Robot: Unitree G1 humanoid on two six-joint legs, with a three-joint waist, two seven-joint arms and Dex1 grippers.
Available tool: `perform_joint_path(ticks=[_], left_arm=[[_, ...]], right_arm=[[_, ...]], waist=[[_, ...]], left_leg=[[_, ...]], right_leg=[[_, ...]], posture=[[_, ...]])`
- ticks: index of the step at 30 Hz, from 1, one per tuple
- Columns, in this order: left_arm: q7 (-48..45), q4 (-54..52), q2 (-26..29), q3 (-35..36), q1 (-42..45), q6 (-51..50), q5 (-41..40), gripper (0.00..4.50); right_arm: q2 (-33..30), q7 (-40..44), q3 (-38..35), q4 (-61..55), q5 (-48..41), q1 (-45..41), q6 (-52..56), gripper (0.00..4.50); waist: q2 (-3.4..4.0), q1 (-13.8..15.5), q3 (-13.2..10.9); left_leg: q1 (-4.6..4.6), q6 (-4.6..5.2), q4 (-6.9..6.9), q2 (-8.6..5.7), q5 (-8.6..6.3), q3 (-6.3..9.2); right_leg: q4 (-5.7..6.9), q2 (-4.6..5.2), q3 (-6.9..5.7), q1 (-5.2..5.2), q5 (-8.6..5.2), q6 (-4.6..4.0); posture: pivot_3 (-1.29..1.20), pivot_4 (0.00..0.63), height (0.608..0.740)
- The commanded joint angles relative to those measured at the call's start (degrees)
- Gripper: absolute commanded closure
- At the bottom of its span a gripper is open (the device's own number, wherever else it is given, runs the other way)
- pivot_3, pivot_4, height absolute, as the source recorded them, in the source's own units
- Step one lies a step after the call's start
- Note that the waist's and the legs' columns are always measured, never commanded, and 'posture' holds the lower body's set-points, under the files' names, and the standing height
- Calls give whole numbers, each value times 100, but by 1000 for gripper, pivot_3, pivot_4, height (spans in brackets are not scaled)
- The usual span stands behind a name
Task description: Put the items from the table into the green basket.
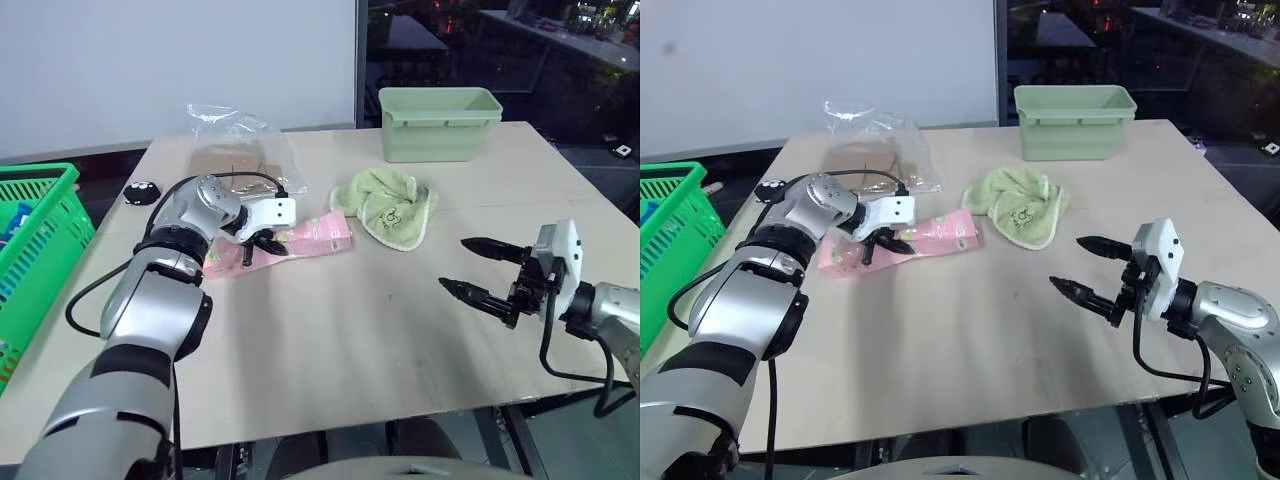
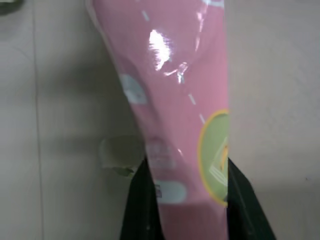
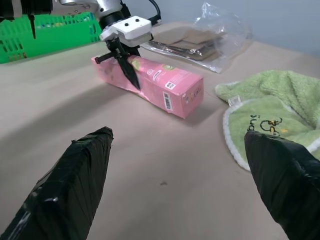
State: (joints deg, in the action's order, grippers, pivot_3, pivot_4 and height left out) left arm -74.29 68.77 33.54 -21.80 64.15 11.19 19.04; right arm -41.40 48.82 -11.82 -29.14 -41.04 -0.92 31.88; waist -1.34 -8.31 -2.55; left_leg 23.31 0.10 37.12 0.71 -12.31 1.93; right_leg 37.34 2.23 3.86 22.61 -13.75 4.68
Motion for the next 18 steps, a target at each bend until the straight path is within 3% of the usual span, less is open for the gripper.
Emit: perform_joint_path(ticks=[1, 9, 18], left_arm=[[711, -263, -99, 616, 98, -8, -475, 4294], [2609, -1111, 440, 1462, 397, -1055, -590, 4294], [3631, -3299, 1967, 2383, -310, -2752, -495, 4294]], right_arm=[[46, 89, 12, -60, -143, -248, -89, 0], [693, 213, 272, 526, -629, -1643, -37, 0], [1095, 607, 616, 1171, -894, -2572, 135, 0]], waist=[[0, 27, 0], [-13, 130, -8], [-12, 209, -15]], left_leg=[[0, 0, 1, 0, 0, 0], [26, 0, 8, -1, 0, 8], [46, 1, -3, 0, 0, 20]], right_leg=[[1, 0, 0, 0, 0, 0], [22, 0, -4, 29, 6, -6], [57, -3, -13, 70, 11, -18]], posture=[[-161, 0, 740], [-80, 0, 740], [63, 0, 740]])
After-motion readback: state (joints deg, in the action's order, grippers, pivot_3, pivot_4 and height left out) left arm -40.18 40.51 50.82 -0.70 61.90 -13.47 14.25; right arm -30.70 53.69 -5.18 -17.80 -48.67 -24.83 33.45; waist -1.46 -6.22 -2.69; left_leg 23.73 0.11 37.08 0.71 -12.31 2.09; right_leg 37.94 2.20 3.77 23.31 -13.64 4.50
